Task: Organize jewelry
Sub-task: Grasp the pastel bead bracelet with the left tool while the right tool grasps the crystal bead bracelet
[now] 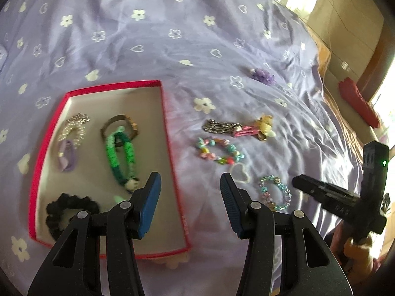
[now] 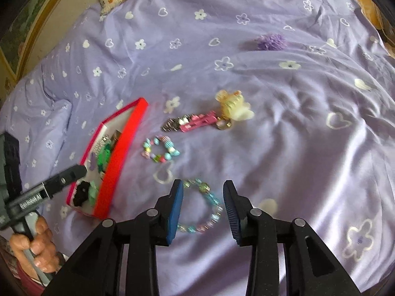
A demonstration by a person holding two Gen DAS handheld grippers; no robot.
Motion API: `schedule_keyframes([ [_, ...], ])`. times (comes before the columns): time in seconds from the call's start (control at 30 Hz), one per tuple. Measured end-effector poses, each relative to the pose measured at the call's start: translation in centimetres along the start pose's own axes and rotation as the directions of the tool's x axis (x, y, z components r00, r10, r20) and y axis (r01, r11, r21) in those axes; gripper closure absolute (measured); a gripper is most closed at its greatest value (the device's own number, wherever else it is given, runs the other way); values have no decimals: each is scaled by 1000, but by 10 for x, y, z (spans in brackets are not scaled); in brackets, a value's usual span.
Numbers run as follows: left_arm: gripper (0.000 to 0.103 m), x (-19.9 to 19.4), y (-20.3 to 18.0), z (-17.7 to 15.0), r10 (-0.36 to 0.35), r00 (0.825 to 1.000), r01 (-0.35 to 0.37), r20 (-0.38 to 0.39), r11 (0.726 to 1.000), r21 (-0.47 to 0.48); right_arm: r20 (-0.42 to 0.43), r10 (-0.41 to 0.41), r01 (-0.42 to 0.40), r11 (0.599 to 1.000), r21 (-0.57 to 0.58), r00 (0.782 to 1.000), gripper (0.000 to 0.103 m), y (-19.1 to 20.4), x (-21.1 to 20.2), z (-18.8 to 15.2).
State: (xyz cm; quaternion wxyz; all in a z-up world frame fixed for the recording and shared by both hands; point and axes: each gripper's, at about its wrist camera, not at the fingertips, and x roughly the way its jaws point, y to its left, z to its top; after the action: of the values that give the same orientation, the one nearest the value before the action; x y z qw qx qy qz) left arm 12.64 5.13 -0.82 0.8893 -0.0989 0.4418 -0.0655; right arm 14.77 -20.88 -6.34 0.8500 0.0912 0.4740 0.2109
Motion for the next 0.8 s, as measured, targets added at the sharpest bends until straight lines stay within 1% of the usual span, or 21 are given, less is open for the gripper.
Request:
schedule_keyframes([
  [0.2,54,23,-25,7,-26,999,27,-37,998,48,-46,-8,7,1000,-16,999,67,-4,14,-12],
  [0.33,54,45,-42,15,-40,997,45,-67,996,79,-44,-22,20,998,-59,999,67,2,19,-16],
  [0.37,54,52,-47,18,-40,996,47,-77,995,88,-42,-37,33,997,-74,998,70,3,20,-18],
  [0.5,54,80,-61,26,-26,993,39,-115,993,115,-25,-60,57,991,-117,998,71,8,23,-23],
  [0.6,55,99,-67,30,-12,989,32,-145,991,133,-18,-61,59,991,-116,998,81,5,23,-22],
  [0.63,55,104,-68,30,-7,988,29,-153,990,141,-17,-61,59,992,-111,998,88,4,23,-22],
  [0.67,55,110,-70,31,3,987,22,-164,989,148,-18,-58,56,993,-104,998,92,1,24,-21],
  [0.73,64,119,-72,30,10,983,20,-182,986,163,-21,-36,34,996,-88,999,94,-4,22,-20],
  [0.77,74,122,-73,29,11,982,21,-189,985,169,-21,-35,33,996,-86,999,96,-6,22,-20],
  [0.8,81,125,-73,28,16,981,18,-192,985,175,-20,-31,30,996,-83,999,96,-6,21,-19],
])
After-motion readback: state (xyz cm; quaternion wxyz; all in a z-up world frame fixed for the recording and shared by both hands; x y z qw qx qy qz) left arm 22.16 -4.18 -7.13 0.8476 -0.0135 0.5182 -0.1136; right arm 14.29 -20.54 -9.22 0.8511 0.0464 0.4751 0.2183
